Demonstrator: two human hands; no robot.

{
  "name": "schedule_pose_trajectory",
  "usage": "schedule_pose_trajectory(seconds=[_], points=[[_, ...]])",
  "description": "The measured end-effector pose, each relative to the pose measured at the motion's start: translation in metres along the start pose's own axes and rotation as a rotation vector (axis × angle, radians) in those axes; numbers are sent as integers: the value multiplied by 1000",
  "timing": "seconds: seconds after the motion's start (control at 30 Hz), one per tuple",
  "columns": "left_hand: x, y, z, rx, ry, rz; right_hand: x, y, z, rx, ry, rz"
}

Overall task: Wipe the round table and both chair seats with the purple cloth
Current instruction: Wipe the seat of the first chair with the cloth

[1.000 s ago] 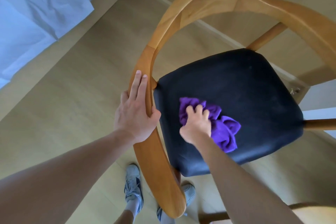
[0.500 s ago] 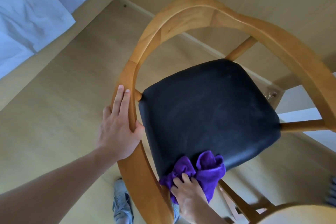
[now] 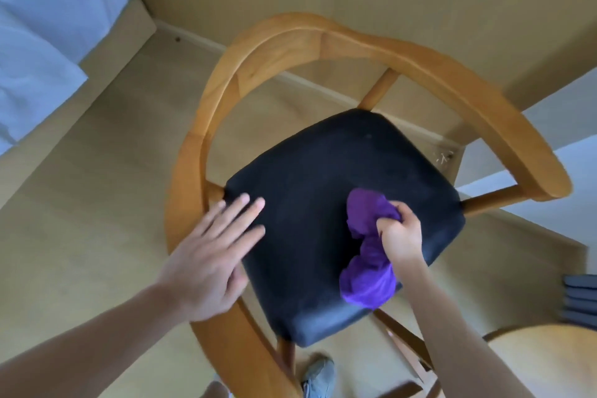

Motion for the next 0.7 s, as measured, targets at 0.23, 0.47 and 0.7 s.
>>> schedule_pose_trajectory(seconds=[0.23,0.47,0.7], points=[[-14,5,16,310,235,-4,45,35,62,23,24,-612],[-22,2,22,294,228,-30,122,-37,-20,-146,139,-1188],[-12,-4,46,141,489,-108,69,-90,-88,-138,366,-924]])
Point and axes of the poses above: each hand's wrist, its own z-axis towards the middle knuckle, its own x-axis out of the palm, y = z × x, the point moved 1 cm from there along z, towards the middle knuckle, and after that the axes turned 11 degrees about x, right-handed, at the moved point
